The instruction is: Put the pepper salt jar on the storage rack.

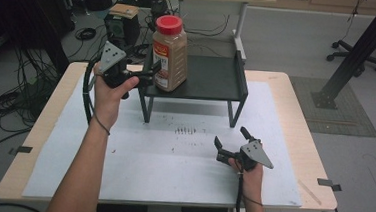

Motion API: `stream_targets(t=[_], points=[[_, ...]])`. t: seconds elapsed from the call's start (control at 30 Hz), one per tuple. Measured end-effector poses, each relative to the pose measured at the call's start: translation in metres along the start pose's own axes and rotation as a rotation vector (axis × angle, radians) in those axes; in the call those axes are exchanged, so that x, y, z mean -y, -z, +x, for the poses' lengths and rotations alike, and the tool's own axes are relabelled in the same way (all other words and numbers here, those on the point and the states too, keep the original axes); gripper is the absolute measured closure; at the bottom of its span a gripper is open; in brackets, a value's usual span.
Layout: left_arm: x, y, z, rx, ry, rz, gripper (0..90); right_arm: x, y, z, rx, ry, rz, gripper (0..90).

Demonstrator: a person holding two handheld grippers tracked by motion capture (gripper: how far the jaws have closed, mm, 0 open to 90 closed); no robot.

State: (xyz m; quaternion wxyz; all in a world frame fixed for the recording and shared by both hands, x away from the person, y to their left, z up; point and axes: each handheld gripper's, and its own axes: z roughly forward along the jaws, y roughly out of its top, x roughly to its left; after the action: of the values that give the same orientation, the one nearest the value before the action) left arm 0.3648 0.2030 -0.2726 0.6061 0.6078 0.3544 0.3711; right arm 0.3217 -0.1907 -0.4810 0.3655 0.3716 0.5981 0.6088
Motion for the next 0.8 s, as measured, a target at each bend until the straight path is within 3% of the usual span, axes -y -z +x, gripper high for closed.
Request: stream_targets(t=[0.1,0.33,0.4,0.53,0.8], points=[[0.0,0.0,0.0,0.0,0.0,0.0,0.2,0.0,0.0,0.0,0.0,0.001,0.001,0.8],[0.006,0.02,0.007,-0.027,0.01,-0.017,0.2,0.0,0.0,0.0,0.0,0.002,0.0,0.9],[0.015,0.036,0.008,-0.044,-0.002,-0.037,0.2,0.0,0.0,0.0,0.0,0.002,0.0,0.8],[0.015,0.036,0.008,-0.044,-0.002,-0.037,0.4,0.0,0.0,0.0,0.0,0.003,0.001,0.9],[0.039,0.056,0.009,-0.06,0.001,-0.063,0.4,0.0,0.0,0.0,0.002,0.003,-0.001,0.9]])
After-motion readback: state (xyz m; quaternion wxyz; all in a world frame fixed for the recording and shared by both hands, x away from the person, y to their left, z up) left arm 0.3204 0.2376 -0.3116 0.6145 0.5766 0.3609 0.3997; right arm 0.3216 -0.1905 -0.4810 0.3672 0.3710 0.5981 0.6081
